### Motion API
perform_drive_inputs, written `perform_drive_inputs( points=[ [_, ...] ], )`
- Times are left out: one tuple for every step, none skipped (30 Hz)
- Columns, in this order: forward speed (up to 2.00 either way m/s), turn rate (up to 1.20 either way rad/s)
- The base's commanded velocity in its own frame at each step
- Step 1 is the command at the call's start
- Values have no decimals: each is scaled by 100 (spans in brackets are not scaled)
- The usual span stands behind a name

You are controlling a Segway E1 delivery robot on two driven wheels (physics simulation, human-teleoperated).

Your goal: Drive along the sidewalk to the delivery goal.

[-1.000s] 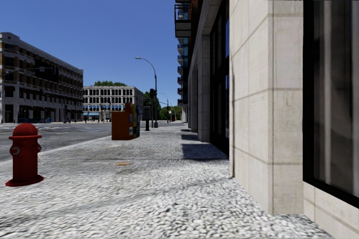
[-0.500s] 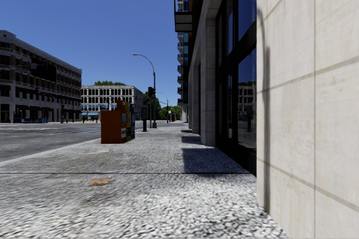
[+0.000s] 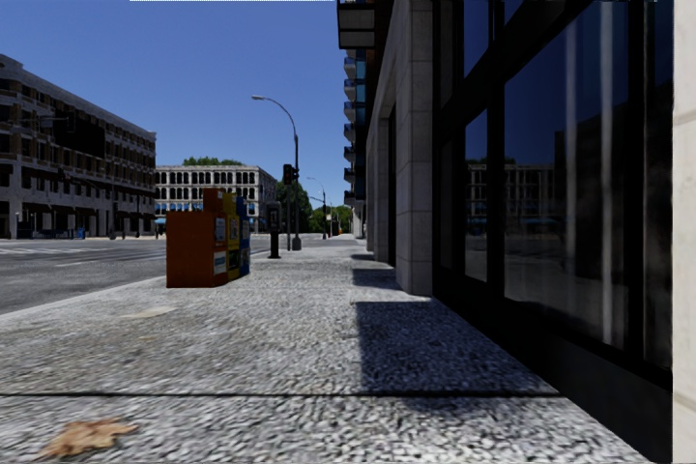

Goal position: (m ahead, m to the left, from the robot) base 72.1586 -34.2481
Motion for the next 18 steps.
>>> perform_drive_inputs(
  points=[
    [200, 0],
    [200, 0],
    [200, 0],
    [200, 0],
    [200, 0],
    [200, 0],
    [200, 0],
    [200, 0],
    [200, 0],
    [200, 0],
    [200, 0],
    [200, 0],
    [200, 0],
    [200, 0],
    [200, 0],
    [200, 0],
    [200, 0],
    [200, 0]
  ],
)
